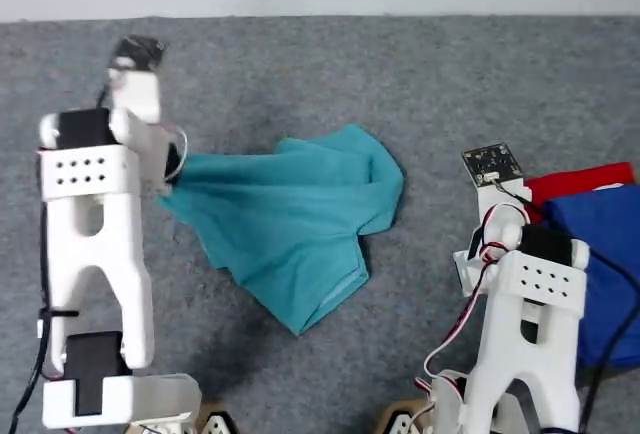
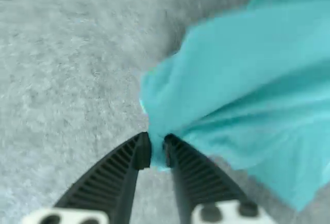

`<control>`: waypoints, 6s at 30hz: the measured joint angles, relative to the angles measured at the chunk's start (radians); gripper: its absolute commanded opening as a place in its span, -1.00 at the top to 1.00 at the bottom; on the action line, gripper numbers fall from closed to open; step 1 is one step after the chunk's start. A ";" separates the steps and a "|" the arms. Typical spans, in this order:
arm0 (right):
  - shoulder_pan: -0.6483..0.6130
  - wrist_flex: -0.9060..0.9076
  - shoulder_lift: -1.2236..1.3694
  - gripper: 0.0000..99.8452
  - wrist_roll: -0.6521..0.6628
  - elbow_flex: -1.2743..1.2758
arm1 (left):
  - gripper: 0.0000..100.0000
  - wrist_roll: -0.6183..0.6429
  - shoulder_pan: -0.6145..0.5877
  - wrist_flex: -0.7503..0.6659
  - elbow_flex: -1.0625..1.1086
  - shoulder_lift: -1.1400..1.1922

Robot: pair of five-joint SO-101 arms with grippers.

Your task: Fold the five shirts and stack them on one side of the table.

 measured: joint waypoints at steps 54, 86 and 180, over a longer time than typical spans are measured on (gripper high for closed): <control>-0.516 -0.058 0.002 0.64 -0.005 -0.011 | 0.75 -0.064 0.064 -0.140 0.526 -0.227; -1.100 -0.063 1.008 0.93 -0.103 -0.681 | 0.75 -0.060 -0.299 -0.049 0.519 -0.227; -0.755 0.379 1.637 0.98 -0.129 -1.895 | 0.76 -0.058 -0.305 -0.049 0.519 -0.227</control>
